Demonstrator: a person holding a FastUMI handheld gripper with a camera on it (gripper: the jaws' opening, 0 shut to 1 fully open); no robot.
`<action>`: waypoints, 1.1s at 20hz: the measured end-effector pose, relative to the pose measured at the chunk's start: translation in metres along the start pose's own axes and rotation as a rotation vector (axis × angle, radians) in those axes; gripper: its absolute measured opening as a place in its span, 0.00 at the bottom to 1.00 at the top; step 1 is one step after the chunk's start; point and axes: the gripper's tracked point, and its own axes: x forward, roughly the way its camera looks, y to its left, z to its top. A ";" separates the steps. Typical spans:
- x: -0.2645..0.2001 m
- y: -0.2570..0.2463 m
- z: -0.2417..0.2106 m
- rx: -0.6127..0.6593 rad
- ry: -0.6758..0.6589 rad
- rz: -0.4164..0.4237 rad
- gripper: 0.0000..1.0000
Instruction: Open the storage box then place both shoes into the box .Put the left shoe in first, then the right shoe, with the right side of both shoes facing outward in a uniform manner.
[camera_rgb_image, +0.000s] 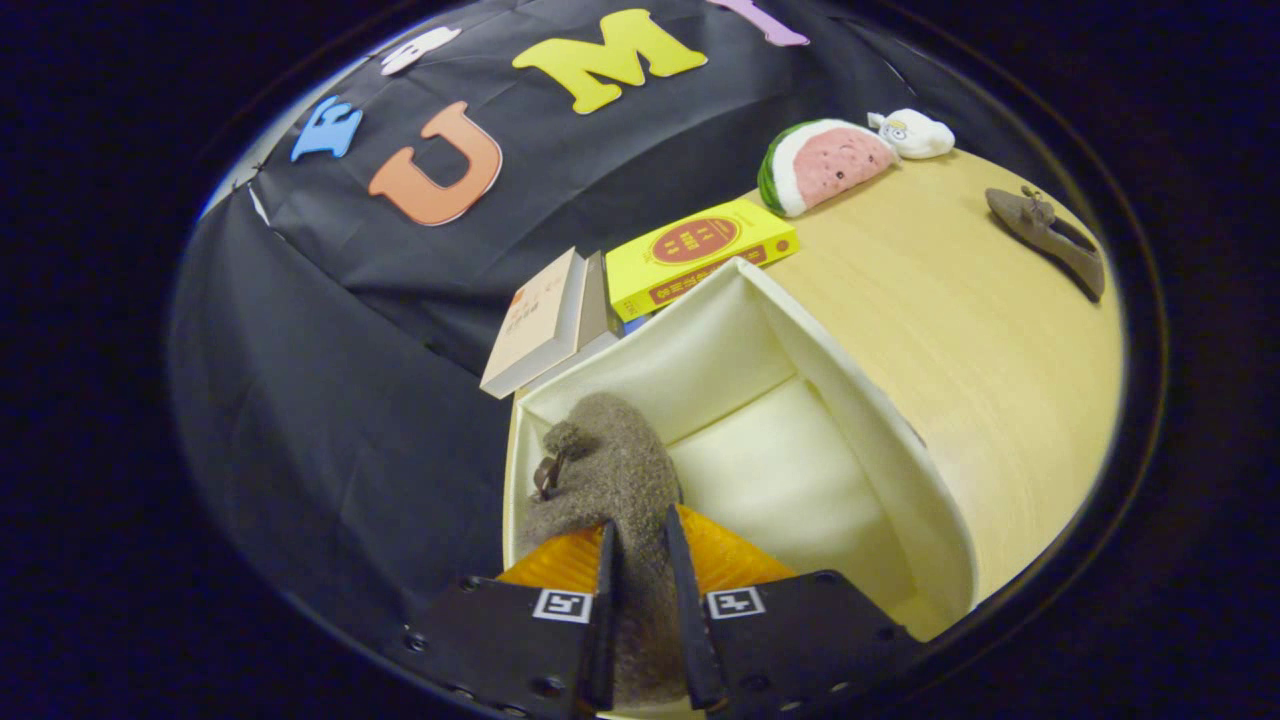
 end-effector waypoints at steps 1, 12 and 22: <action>-0.003 -0.009 -0.007 -0.023 0.031 -0.035 0.33; -0.040 0.002 0.011 -0.237 -0.008 0.048 0.94; -0.142 -0.031 0.102 -0.576 -0.353 0.213 0.94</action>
